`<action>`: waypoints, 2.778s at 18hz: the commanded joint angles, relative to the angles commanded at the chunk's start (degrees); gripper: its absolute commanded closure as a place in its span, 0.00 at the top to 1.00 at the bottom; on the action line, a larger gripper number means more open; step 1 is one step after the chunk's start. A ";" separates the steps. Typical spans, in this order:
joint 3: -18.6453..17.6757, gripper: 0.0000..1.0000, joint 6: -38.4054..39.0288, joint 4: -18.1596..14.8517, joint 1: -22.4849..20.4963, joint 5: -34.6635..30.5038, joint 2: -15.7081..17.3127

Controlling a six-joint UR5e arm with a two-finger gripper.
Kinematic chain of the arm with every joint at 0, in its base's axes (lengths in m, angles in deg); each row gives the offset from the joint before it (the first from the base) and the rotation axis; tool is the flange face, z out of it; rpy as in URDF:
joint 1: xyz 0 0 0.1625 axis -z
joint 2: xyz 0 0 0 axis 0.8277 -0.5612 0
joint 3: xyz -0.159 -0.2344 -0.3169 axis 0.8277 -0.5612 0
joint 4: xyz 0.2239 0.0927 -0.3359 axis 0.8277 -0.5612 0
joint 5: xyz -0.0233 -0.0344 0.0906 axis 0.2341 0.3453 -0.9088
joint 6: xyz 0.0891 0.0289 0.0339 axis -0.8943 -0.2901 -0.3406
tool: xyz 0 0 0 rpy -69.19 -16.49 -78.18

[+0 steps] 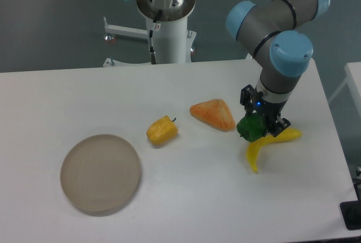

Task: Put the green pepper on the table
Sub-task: 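Lift the held green pepper up away from the yellow banana, then carry the green pepper past the orange wedge toward the table's back edge, then lower the green pepper onto the table, open the gripper and withdraw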

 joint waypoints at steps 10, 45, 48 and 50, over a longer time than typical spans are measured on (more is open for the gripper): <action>-6.04 0.07 -4.73 -0.18 -2.54 -0.79 3.94; -13.12 1.00 -8.81 3.53 -6.52 2.37 7.93; -5.56 1.00 -1.25 2.64 -2.04 -0.60 2.39; -2.12 1.00 -0.44 2.38 1.48 -3.42 -0.34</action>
